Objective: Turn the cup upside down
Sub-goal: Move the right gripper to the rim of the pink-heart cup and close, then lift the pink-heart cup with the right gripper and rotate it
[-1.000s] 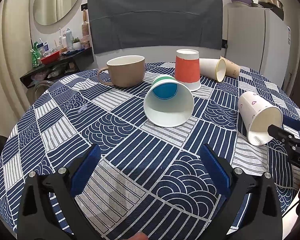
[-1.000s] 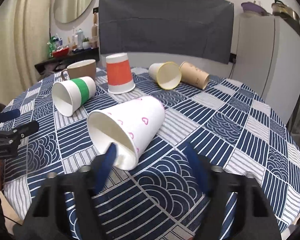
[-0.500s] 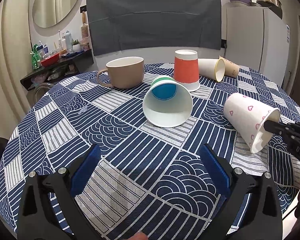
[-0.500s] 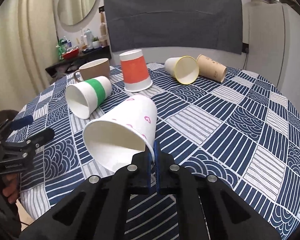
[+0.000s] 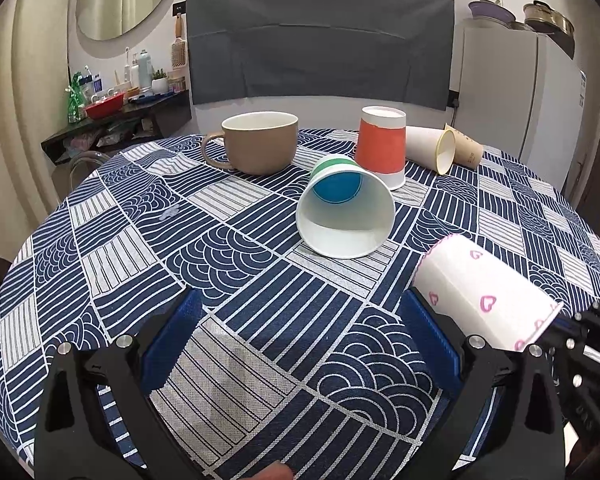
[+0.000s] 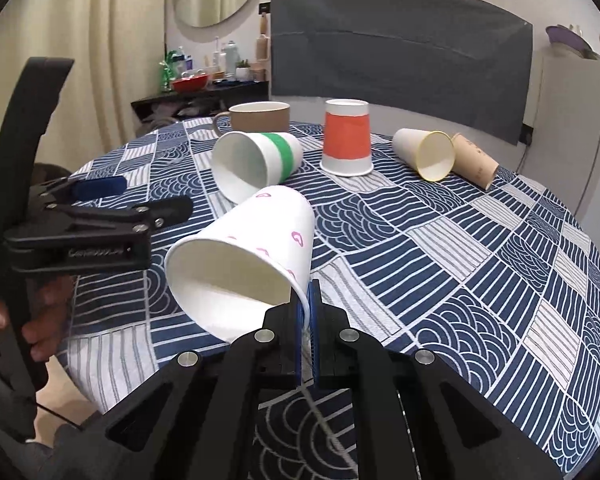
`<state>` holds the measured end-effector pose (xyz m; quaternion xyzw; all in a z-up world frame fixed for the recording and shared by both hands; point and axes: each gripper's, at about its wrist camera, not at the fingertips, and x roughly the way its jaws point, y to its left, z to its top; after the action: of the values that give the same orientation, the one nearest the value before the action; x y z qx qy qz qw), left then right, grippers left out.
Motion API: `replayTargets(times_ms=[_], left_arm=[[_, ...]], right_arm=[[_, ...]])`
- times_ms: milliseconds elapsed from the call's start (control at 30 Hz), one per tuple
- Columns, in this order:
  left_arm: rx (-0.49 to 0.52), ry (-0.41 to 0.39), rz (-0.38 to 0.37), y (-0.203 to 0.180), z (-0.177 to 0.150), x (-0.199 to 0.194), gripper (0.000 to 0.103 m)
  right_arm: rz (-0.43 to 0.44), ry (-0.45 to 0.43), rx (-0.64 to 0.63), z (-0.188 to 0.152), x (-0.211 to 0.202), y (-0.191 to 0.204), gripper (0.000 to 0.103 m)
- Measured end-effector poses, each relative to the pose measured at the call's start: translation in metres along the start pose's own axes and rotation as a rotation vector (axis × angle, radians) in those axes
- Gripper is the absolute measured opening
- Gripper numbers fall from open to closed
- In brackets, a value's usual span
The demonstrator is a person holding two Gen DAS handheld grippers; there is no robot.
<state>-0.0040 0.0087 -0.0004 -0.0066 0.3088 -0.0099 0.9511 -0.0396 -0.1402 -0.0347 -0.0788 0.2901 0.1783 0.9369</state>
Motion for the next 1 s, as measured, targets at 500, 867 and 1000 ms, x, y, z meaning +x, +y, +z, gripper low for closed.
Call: replayTargets(times_ms=[500, 867, 1000], left_arm=[[-0.054, 0.024, -0.024, 0.008, 0.001, 0.004, 0.097], [-0.088, 0.084, -0.050, 0.014, 0.002, 0.015, 0.097], [-0.105, 0.076, -0.037, 0.016, 0.001, 0.014, 0.097]], right_arm=[[0.002, -0.026, -0.079, 0.002, -0.024, 0.011, 0.085], [0.280, 0.038, 0.153, 0.005, -0.034, -0.053, 0.089], [0.218, 0.029, 0.188, 0.007, -0.035, -0.076, 0.091]])
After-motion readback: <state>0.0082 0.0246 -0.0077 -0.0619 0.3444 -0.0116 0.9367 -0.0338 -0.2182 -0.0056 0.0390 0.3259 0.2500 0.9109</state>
